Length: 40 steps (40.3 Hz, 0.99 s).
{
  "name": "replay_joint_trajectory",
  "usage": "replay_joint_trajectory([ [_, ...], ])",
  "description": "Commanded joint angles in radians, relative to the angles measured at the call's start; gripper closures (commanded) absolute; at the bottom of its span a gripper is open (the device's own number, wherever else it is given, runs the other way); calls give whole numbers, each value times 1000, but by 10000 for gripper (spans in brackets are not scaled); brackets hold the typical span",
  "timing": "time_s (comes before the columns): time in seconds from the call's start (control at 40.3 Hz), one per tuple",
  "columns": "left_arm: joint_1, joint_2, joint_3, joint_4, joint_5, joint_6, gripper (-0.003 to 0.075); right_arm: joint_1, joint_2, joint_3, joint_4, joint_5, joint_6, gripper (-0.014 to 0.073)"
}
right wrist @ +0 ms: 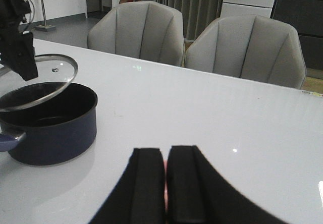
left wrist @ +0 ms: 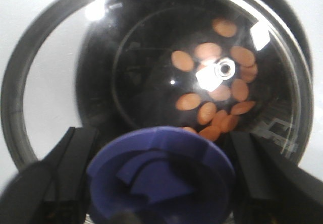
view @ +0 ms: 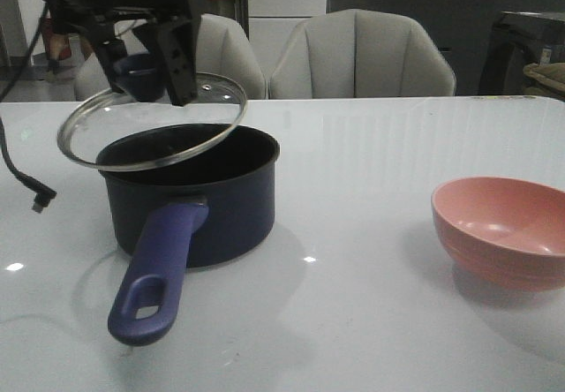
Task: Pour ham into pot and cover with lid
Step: 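Carry the glass lid over the saucepan and lower it on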
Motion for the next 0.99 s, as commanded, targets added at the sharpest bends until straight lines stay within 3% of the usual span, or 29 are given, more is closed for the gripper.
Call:
replay_joint_trajectory([
  [0.0, -30, -35, -62, 1, 39, -21, 607, 2, 9, -25, 3, -83, -5, 403],
  [0.596, -61, 21, -90, 14, 39, -45, 597, 2, 9, -25, 3, -83, -5, 403],
  [0.695, -61, 21, -90, 14, 39, -45, 544, 2, 9, -25, 3, -83, -5, 403],
  [0.968, -61, 21, -90, 15, 39, -48, 274, 2, 9, -25, 3, -83, -5, 403],
])
